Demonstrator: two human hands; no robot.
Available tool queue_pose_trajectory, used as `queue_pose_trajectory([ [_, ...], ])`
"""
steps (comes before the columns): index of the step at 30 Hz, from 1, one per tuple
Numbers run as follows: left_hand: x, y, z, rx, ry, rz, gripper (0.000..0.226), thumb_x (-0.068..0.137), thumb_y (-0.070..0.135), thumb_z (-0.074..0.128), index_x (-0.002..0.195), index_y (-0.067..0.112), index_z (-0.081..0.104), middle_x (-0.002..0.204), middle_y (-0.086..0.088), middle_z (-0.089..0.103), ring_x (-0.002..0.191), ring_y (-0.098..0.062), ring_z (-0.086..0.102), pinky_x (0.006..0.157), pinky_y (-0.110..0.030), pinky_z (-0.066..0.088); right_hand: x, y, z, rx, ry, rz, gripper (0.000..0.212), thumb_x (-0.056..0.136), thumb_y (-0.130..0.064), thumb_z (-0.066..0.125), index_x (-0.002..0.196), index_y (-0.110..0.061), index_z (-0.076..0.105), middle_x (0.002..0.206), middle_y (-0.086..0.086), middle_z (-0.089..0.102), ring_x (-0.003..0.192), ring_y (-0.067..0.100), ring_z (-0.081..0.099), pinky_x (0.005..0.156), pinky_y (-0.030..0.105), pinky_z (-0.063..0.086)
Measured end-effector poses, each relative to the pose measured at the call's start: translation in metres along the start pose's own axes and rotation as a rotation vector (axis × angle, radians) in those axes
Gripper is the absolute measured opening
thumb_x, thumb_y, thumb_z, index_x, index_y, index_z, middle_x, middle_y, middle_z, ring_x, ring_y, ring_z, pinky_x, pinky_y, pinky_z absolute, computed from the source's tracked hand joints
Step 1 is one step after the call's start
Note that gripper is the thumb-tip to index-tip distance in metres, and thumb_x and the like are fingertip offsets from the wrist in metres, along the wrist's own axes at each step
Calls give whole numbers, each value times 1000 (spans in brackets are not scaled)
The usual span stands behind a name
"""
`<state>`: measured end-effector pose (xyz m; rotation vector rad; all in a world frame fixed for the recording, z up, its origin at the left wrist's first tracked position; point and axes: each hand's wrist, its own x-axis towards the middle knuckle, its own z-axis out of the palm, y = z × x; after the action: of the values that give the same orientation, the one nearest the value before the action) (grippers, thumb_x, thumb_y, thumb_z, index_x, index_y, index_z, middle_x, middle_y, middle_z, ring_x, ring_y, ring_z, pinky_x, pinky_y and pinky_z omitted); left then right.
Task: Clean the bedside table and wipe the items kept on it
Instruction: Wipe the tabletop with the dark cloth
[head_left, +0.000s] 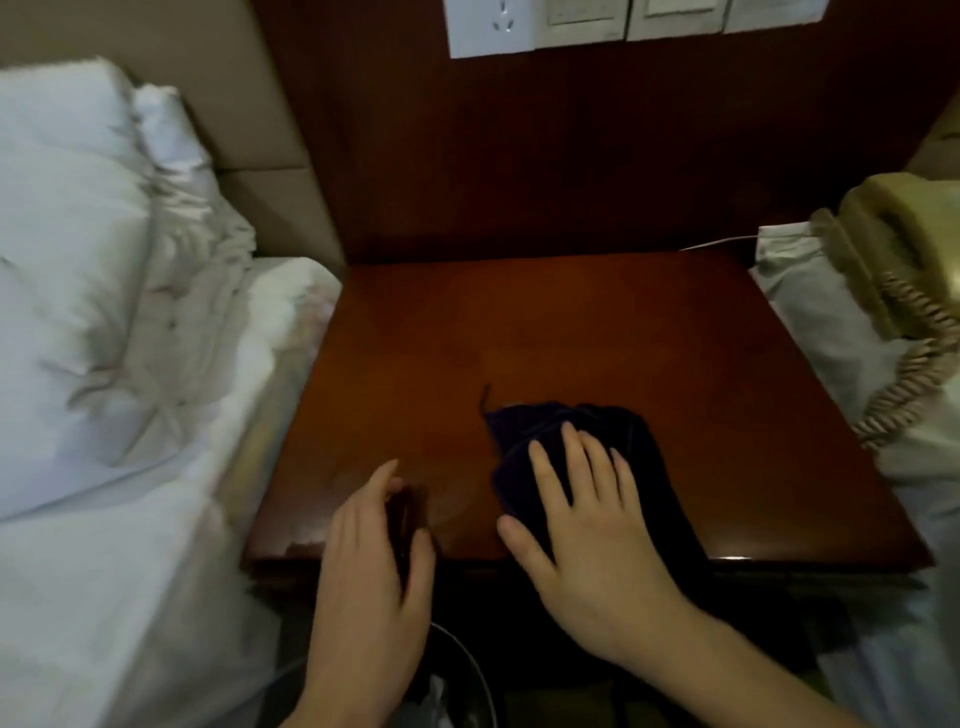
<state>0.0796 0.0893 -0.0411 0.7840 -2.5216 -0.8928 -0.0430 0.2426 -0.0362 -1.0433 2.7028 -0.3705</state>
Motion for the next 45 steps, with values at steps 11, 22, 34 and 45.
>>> queue_pose_trajectory([
  [11, -3, -16, -15, -57, 36, -19, 43, 97, 12, 59, 132, 37, 49, 129, 19, 49, 126, 0, 42, 106, -24, 36, -2, 40, -20, -227, -116, -335, 77, 87, -84, 15, 148, -51, -19, 159, -14, -31, 142, 10, -37, 121, 42, -14],
  [22, 2, -50, -50, 54, 30, -223, 73, 102, 48, 46, 163, 28, 11, 169, 12, 13, 155, -4, 7, 126, -28, 11, 54, -112, 44, -154, -6, -469, 77, 93, -66, 13, 159, -26, 6, 166, 6, -3, 151, 34, -11, 116, 54, -11],
  [34, -9, -81, -79, -72, 11, -111, 57, 99, 26, 42, 155, 31, 35, 161, 14, 36, 149, 0, 28, 126, -27, 20, 44, -153, 67, -118, 216, -692, 57, 66, -25, 81, 120, -21, 61, 118, 0, 64, 109, 25, 60, 87, 40, 42],
  [45, 11, -10, -83, -604, -198, -57, 14, 100, 40, 59, 108, 37, 70, 97, 7, 75, 91, -9, 72, 78, -29, 55, 11, -90, -58, 864, -35, -226, 39, 84, -44, 69, 116, -40, 47, 99, -15, 69, 84, 5, 70, 71, 30, 60],
])
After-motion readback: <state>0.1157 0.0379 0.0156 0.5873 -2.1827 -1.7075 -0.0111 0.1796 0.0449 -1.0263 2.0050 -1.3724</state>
